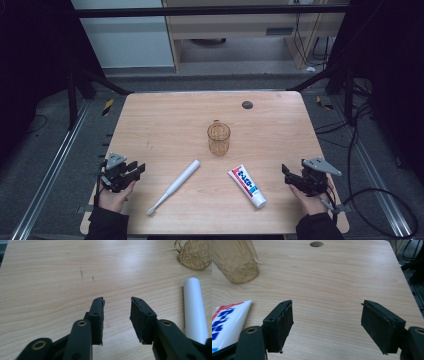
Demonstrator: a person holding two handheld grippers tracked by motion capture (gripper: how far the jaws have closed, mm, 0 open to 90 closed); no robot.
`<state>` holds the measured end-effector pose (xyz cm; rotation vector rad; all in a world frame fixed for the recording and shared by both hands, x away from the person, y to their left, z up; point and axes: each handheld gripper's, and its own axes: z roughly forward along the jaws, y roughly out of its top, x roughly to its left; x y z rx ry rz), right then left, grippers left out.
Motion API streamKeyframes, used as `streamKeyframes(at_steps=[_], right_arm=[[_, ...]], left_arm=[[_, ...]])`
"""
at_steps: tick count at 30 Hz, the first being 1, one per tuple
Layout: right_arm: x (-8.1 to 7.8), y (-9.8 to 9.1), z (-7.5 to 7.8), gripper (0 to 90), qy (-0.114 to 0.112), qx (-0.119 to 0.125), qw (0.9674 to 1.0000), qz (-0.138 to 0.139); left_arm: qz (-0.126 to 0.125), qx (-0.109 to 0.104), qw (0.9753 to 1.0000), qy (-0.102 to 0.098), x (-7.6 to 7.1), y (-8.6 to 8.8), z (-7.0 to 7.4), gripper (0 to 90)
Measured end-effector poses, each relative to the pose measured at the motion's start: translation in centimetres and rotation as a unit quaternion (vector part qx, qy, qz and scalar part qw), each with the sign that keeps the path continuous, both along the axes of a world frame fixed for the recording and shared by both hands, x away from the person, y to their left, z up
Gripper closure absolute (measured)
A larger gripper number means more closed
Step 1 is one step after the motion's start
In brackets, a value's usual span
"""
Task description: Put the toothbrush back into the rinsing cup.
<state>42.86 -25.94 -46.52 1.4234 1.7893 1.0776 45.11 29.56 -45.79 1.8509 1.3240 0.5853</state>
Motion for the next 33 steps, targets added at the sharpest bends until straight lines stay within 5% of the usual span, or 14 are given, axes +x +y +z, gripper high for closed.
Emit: streamKeyframes(at_steps=[18, 33], right_arm=[[-0.6, 1.4, -0.2, 26.0, 0.017, -0.012, 0.9994, 0.028], [-0.7, 1.5, -0.4, 29.3, 0.025, -0.011, 0.9989, 0.039]], left_arm=[[-0.066, 0.042, 0.9955, 0.053, -1.5, -2.1, -0.6, 89.3], [-0.112, 0.056, 0.9885, 0.085, -2.9, -3.6, -1.2, 89.8]])
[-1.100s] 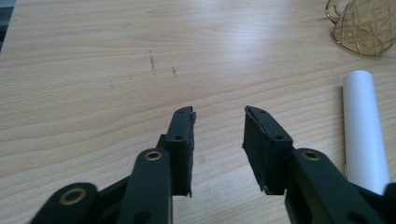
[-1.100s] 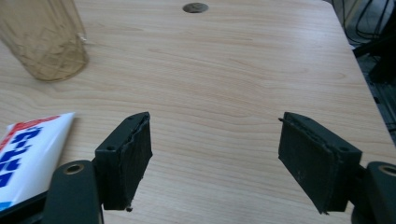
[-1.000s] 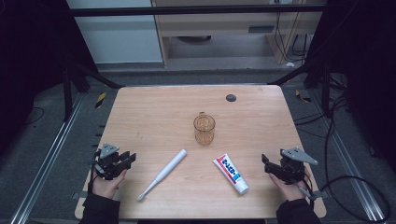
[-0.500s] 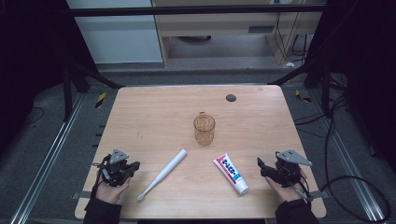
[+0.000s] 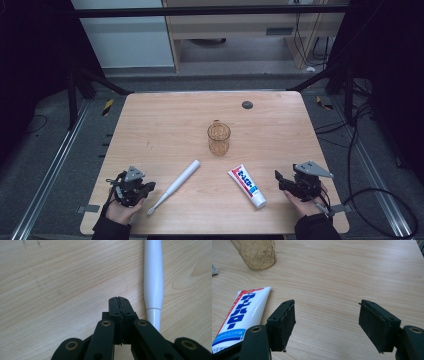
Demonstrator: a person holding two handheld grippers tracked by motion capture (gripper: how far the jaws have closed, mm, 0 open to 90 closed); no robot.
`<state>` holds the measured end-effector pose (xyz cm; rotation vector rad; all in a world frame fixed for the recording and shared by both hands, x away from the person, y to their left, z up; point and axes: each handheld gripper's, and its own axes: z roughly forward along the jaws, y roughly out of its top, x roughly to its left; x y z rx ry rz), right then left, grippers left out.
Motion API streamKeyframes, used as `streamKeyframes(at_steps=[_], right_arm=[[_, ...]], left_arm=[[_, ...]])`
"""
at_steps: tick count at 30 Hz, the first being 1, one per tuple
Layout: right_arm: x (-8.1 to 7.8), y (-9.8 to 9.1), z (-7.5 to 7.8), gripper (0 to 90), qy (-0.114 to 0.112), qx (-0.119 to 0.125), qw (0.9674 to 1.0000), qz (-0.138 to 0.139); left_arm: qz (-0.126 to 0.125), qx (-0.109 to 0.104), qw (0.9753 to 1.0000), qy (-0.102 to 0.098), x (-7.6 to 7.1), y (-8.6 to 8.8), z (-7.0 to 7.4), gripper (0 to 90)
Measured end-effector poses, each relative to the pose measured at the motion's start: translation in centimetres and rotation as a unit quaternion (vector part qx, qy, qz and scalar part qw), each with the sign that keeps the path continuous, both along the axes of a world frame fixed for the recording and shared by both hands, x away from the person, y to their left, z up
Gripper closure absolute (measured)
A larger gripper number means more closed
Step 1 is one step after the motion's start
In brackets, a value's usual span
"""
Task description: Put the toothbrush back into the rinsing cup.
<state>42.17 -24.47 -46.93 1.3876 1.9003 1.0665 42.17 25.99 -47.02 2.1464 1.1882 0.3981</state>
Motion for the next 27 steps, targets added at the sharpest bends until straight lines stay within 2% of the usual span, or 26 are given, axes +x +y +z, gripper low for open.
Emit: streamKeyframes(at_steps=[14, 27], right_arm=[[0.1, -0.3, -0.1, 28.4, 0.006, 0.002, 1.0000, -0.005], [0.1, -0.4, -0.2, 27.9, 0.012, 0.000, 0.9999, -0.006]], left_arm=[[-0.033, 0.005, 0.9993, 0.020, -0.9, -1.3, -0.4, 89.8], [-0.050, 0.007, 0.9984, 0.025, -1.6, -2.1, -0.6, 89.8]])
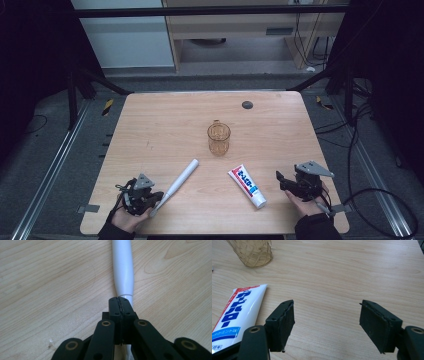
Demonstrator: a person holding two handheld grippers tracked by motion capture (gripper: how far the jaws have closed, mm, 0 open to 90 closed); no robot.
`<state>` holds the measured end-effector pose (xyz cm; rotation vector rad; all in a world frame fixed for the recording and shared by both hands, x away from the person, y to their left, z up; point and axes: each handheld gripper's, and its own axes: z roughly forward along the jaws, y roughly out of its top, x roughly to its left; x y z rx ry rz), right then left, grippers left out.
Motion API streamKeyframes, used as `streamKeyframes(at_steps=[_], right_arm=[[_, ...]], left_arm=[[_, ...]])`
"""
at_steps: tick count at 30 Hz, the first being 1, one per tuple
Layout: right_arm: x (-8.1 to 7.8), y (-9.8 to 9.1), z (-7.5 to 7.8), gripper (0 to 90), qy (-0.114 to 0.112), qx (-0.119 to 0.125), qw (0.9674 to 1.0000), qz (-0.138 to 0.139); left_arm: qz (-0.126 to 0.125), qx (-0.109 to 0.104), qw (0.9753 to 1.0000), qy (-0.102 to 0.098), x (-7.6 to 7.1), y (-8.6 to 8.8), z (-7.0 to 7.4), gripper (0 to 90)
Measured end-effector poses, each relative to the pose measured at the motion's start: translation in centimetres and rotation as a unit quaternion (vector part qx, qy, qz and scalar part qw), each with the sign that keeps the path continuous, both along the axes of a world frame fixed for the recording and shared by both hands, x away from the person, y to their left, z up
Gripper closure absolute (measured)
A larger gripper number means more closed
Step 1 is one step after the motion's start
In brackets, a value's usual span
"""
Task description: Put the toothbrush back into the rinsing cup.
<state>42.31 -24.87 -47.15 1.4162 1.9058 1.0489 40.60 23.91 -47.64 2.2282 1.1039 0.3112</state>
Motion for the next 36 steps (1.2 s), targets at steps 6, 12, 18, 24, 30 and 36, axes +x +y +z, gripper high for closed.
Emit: streamKeyframes(at_steps=[6, 12, 18, 24, 30, 36], right_arm=[[0.0, 0.0, 0.0, 27.7, 0.001, -0.001, 1.0000, -0.001], [0.1, 0.0, -0.1, 27.3, 0.006, -0.001, 1.0000, 0.001], [0.2, -0.1, -0.2, 26.8, 0.007, -0.003, 1.0000, 0.001], [0.2, -0.2, -0.2, 26.5, 0.007, 0.000, 1.0000, -0.001], [0.3, -0.2, -0.3, 25.8, 0.008, 0.003, 1.0000, -0.001], [0.3, -0.3, -0.3, 25.7, 0.009, 0.003, 1.0000, 0.000]], left_arm=[[-0.009, -0.002, 0.9999, 0.003, -0.2, -0.6, -0.2, 89.8], [-0.020, -0.001, 0.9998, 0.009, -0.4, -1.3, -0.3, 89.8], [-0.027, 0.001, 0.9996, 0.006, -0.4, -1.8, -0.4, 89.8], [-0.032, 0.000, 0.9995, 0.006, -0.4, -2.5, -0.5, 89.8], [-0.043, 0.003, 0.9991, 0.006, -0.3, -3.5, -0.7, 89.8], [-0.052, 0.005, 0.9986, 0.004, -0.4, -4.3, -0.9, 89.8]])
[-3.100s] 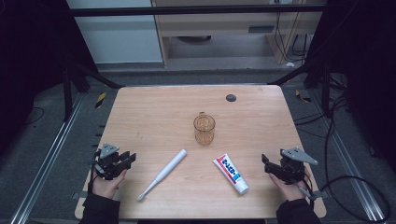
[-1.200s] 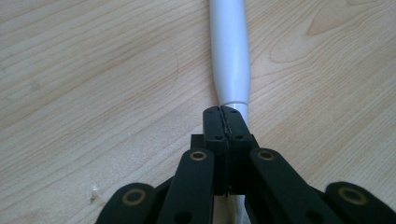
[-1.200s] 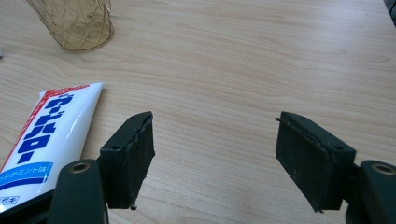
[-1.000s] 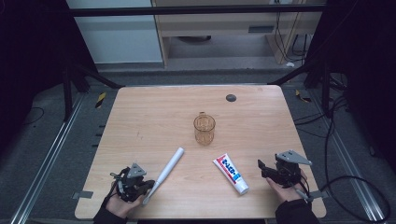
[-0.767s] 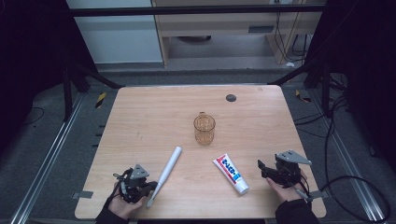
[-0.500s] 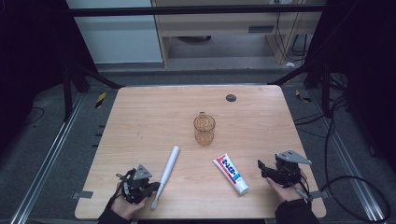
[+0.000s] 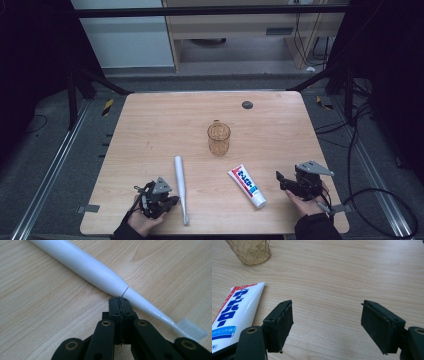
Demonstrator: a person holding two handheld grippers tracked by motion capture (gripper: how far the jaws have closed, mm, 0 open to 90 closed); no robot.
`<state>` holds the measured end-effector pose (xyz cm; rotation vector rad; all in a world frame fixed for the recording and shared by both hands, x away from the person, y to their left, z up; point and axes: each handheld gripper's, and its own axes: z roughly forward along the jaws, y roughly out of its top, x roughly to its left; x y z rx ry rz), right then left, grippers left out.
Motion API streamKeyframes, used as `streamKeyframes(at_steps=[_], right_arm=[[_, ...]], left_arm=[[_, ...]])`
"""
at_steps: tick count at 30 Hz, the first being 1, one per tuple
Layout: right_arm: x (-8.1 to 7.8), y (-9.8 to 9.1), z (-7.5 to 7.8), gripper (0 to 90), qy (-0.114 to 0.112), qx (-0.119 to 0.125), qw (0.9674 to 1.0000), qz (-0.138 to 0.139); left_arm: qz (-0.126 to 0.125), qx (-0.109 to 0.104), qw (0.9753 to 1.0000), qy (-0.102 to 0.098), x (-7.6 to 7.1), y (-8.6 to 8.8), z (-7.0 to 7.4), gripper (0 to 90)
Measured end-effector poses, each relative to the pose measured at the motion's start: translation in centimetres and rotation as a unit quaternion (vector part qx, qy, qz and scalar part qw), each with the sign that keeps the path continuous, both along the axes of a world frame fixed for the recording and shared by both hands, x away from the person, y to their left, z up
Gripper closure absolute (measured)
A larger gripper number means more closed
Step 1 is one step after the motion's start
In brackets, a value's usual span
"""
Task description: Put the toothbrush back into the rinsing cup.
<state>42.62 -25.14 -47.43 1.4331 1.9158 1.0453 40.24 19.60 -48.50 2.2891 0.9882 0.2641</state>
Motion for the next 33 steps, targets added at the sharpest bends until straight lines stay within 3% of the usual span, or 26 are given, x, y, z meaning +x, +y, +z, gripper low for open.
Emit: streamKeyframes(at_steps=[17, 22, 28, 33], right_arm=[[0.1, 0.0, 0.0, 25.4, 0.001, 0.000, 1.0000, 0.001], [0.0, 0.0, 0.0, 25.5, -0.001, 0.001, 1.0000, 0.000], [0.1, 0.0, 0.0, 25.5, 0.000, 0.003, 1.0000, 0.001], [0.2, 0.1, -0.1, 25.7, -0.001, 0.005, 1.0000, 0.001]], left_arm=[[-0.007, -0.001, 0.9999, -0.010, 0.4, -1.2, 0.0, 89.8], [0.000, -0.019, 0.9995, -0.026, 0.6, -0.4, 1.3, 89.8], [0.033, -0.028, 0.9969, -0.066, 2.4, 1.2, 3.8, 89.7], [0.060, -0.024, 0.9951, -0.074, 5.5, 2.0, 4.7, 89.8]])
